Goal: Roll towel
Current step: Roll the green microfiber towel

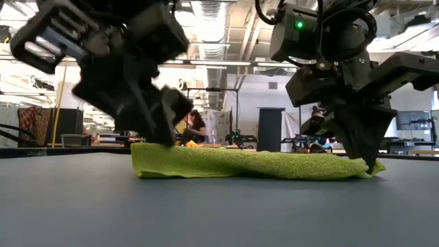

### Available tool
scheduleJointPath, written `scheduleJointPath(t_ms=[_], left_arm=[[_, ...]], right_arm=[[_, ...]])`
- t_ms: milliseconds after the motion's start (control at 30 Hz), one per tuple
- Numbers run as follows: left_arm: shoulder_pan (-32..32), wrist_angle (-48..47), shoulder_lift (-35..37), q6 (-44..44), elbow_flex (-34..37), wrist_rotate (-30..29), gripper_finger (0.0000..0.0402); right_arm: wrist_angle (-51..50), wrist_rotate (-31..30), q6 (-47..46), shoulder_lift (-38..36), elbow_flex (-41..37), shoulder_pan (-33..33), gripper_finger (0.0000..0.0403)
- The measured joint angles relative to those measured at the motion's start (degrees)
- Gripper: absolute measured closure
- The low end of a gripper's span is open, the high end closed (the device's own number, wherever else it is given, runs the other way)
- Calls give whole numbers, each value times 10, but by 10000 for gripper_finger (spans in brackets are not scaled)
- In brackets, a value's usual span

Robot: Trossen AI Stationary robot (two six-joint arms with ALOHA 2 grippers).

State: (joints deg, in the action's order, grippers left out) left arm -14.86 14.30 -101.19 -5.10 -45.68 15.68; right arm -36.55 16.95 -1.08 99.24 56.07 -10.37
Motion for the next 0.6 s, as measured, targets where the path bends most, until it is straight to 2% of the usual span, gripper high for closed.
scheduleJointPath(t_ms=[100, 233, 600], left_arm=[[5, -33, -13, -3, -13, -1, 298], [4, -58, -11, -5, -16, -34, 301], [-3, -71, -5, 21, -16, -53, 301]], right_arm=[[-11, 1, 14, 0, 0, 0, 380], [-13, 2, 29, 0, 0, 0, 380], [-18, 10, 37, 0, 0, 12, 380]])
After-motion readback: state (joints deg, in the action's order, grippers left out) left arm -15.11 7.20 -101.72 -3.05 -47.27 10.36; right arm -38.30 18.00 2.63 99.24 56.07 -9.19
